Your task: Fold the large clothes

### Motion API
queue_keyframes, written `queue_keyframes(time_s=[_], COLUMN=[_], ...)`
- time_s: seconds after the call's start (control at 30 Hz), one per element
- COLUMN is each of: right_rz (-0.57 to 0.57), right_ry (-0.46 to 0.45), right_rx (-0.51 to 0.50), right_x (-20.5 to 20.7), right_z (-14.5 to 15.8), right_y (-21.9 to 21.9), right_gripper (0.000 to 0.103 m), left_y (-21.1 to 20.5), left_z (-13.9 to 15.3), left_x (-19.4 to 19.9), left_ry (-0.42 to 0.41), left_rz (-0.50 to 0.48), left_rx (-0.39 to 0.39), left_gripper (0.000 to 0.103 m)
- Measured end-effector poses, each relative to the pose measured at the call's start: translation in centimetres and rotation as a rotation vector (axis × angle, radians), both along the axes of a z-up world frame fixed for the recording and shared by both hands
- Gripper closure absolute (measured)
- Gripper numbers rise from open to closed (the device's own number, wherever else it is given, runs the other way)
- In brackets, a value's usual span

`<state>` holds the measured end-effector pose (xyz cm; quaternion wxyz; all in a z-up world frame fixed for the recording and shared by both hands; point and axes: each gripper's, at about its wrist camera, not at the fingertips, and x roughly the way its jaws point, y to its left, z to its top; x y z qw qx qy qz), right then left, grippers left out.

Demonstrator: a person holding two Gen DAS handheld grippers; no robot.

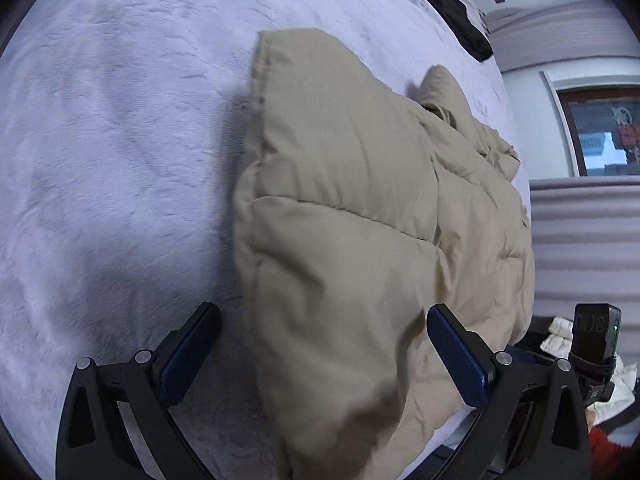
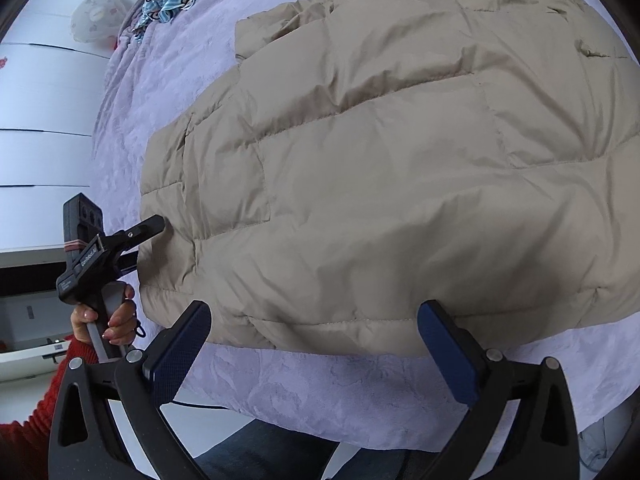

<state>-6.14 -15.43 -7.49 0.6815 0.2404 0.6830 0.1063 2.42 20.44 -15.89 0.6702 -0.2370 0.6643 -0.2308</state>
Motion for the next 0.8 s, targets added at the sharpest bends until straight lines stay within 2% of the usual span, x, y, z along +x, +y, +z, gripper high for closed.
queue_keyframes(time_s=[0.17,0.3,0.33,0.37,0.4,0.43,0.47,0.53,0.6,0.67,0.7,0.73,0.77,0.8], right_rz=[0.006,0.01,0.009,0.007,0.003,-0.002,-0.006,-0.017,-0.029,-0.058,-0.076,-0.095,-0.116,-0.141], right_ry=[0.01,0.008,0.007,0.006,0.003,0.001,-0.002,-0.017,-0.054,-0.101,-0.119,-0.123,-0.125,-0.134], right_rx=[0.004,0.0,-0.001,0.0,0.0,0.001,0.002,0.0,-0.021,-0.044,-0.056,-0.064,-0.06,-0.04], right_x=[-0.2,-0.4,-0.5,-0.5,-0.5,-0.6,-0.6,-0.5,-0.2,0.2,0.4,0.7,1.1,1.5], right_z=[0.1,0.3,0.3,0.3,0.4,0.4,0.5,0.8,1.5,2.2,2.4,2.3,2.0,1.6], right_y=[-0.1,-0.3,-0.4,-0.6,-0.8,-1.0,-1.2,-1.7,-2.6,-3.6,-4.3,-4.9,-5.6,-6.4], right_gripper=[0.0,0.0,0.0,0.0,0.0,0.0,0.0,0.0,0.0,0.014,0.042,0.077,0.084,0.086], left_y=[-3.9,-5.6,-5.7,-5.8,-5.8,-5.7,-5.5,-5.6,-5.7,-5.8,-5.9,-6.2,-6.5,-6.8], left_z=[-1.2,-2.1,-2.1,-2.0,-1.8,-1.5,-1.0,0.4,2.0,3.6,4.4,5.4,6.3,7.3], left_x=[1.6,1.7,1.6,1.5,1.4,1.4,1.3,1.0,0.6,0.3,0.2,-0.1,-0.3,-0.5], left_ry=[0.017,0.029,0.028,0.023,0.026,0.039,0.036,0.007,-0.008,-0.021,-0.027,-0.037,-0.044,-0.052], left_rz=[-0.143,-0.205,-0.207,-0.209,-0.214,-0.208,-0.197,-0.201,-0.188,-0.172,-0.168,-0.164,-0.164,-0.166], left_rx=[-0.089,-0.079,-0.071,-0.063,-0.08,-0.117,-0.136,-0.144,-0.158,-0.18,-0.187,-0.192,-0.196,-0.196], left_gripper=[0.0,0.0,0.004,0.024,0.038,0.059,0.069,0.076,0.078,0.081,0.081,0.081,0.081,0.081])
